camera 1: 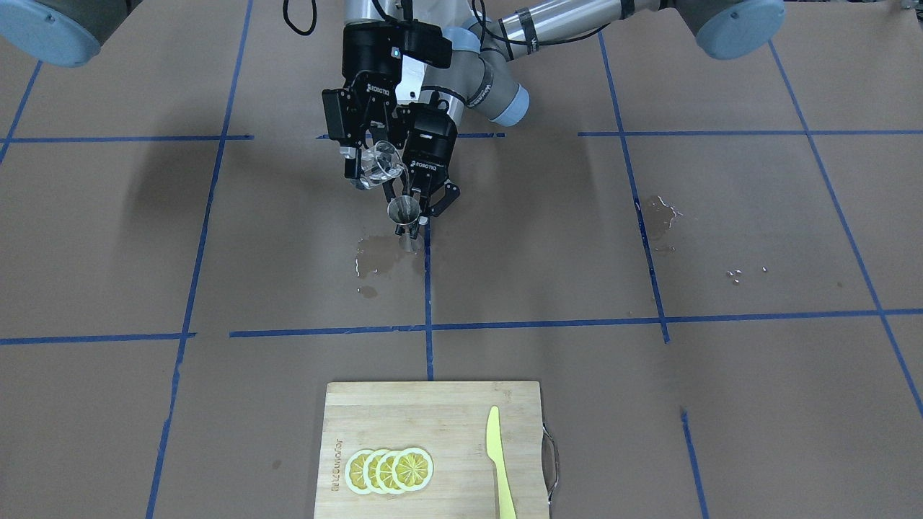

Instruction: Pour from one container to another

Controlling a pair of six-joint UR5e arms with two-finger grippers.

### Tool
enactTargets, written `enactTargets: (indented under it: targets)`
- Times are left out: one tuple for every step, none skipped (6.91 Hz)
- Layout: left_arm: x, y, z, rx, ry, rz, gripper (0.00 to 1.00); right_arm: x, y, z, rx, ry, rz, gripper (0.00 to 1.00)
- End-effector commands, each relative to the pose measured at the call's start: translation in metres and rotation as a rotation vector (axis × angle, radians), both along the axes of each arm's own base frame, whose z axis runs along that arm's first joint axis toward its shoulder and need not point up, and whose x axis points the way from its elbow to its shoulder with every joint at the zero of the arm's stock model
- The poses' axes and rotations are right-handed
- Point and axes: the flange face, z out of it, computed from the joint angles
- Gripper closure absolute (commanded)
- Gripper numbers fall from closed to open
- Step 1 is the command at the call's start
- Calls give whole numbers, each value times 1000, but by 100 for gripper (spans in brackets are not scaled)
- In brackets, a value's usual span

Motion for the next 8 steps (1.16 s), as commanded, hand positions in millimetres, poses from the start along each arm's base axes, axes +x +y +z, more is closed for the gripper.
enactTargets:
  targets:
    - [0, 0, 0, 0, 1, 0, 100, 1, -2, 1, 9, 48, -15, 100]
    - [0, 0, -1, 0, 2, 0, 100, 4, -7, 1, 21, 81, -25, 100]
    - [0, 0, -1, 0, 2, 0, 100, 5, -9, 1, 25, 97, -28, 100]
    - [-1, 0, -2, 1, 4, 0, 100, 7, -12, 1, 31, 116, -33, 100]
    - [-2, 0, -3, 1, 7, 0, 100, 7, -14, 3, 32, 125, -31, 100]
    - [-2, 0, -5, 2, 10, 0, 100, 8, -15, 3, 39, 145, -41, 100]
    - [-2, 0, -5, 2, 10, 0, 100, 7, -15, 4, 40, 153, -45, 100]
    - [-2, 0, -5, 2, 10, 0, 100, 7, -15, 4, 45, 166, -52, 100]
